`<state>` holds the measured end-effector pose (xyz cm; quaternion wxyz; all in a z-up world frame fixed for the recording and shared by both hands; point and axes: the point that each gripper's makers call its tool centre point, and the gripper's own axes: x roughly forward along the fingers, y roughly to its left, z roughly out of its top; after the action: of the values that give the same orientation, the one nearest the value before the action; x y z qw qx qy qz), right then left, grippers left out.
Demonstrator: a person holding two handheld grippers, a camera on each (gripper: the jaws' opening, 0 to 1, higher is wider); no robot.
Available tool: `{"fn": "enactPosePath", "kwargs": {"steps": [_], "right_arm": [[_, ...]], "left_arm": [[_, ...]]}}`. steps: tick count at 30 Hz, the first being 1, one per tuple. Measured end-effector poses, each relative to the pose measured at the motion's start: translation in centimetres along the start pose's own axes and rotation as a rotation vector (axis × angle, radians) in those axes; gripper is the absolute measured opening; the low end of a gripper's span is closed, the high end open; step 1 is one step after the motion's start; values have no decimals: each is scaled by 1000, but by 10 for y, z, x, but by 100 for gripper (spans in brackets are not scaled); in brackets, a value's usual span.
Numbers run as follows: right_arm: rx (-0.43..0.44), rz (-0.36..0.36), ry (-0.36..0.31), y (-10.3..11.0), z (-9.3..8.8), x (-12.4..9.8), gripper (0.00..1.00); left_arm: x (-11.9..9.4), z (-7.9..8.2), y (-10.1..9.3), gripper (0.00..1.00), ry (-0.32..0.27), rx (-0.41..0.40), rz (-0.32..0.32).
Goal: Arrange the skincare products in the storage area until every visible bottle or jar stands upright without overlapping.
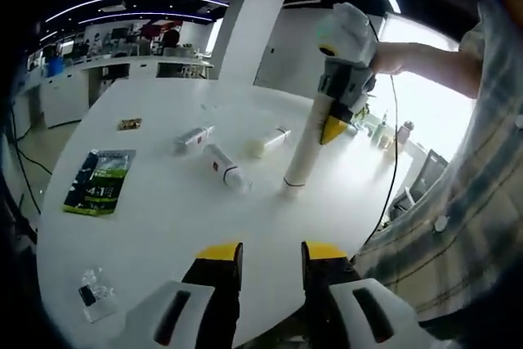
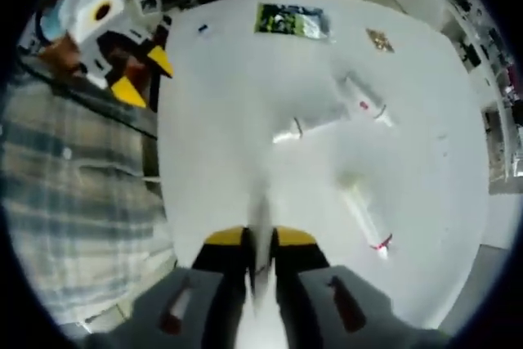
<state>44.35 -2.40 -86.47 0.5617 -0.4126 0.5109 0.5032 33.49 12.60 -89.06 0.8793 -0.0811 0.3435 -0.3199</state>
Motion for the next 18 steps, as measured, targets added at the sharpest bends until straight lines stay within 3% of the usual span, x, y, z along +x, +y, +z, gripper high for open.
{"fn": "enactPosePath", "kwargs": {"steps": [11, 18], "right_arm": [[-2, -38, -8, -15, -13, -16, 8], [-32, -82, -13, -49, -14, -40, 8]], "left_arm": [[8, 2, -4, 30, 7, 7, -18], [13, 5, -7, 29, 7, 7, -29]]}}
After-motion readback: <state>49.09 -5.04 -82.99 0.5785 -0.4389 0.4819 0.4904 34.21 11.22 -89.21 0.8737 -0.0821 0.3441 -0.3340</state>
